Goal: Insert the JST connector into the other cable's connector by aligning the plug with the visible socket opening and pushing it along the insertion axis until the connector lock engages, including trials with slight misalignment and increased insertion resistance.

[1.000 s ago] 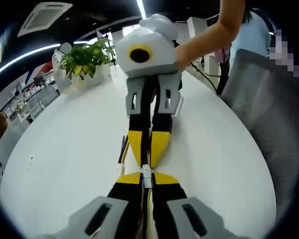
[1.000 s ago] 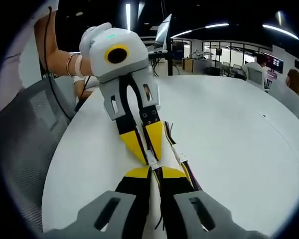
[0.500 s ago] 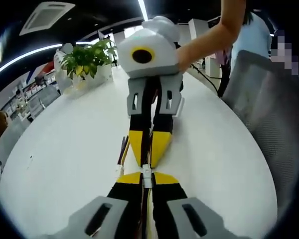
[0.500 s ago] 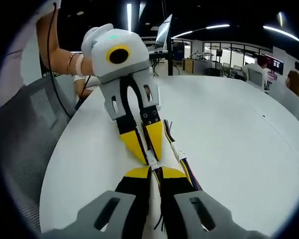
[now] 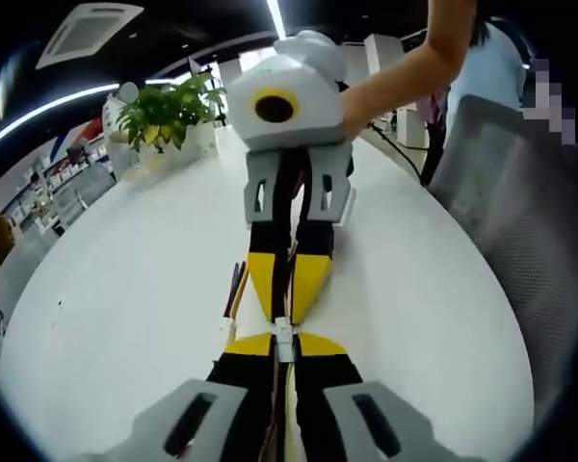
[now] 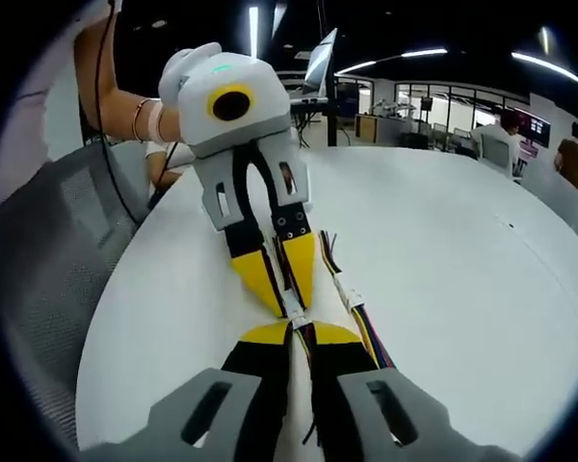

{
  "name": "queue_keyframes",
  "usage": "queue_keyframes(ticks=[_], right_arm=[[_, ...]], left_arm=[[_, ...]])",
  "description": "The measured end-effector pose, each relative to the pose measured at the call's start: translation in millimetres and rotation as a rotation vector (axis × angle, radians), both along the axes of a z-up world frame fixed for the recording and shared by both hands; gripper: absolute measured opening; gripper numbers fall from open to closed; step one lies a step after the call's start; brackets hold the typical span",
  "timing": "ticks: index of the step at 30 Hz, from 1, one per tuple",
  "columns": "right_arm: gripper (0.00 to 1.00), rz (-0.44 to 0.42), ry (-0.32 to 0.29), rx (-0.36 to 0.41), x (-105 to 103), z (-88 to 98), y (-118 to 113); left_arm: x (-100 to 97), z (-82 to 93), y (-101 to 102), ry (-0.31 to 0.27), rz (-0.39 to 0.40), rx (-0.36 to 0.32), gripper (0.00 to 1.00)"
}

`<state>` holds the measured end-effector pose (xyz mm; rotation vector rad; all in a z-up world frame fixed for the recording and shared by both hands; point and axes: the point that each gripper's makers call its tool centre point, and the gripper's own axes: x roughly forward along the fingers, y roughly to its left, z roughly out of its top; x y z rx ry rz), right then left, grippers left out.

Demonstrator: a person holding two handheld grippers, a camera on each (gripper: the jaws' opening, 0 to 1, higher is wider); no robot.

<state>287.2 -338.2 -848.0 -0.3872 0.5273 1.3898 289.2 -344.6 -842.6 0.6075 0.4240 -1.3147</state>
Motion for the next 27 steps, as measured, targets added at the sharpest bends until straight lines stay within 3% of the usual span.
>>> queue_keyframes(ticks=[21,27], right_arm=[[0.05,-0.041,0.010,-0.019,2.6,-0.6,-0.5],[0.07,-0.057,0.000,-0.036,2.5,1.0,-5.6]], left_arm=[[-0.4,5.7,5.2,0.038,0.058,-0.025,0.11],[0.9,7.6,8.9,0.018,0.077,-0.007,0.11]])
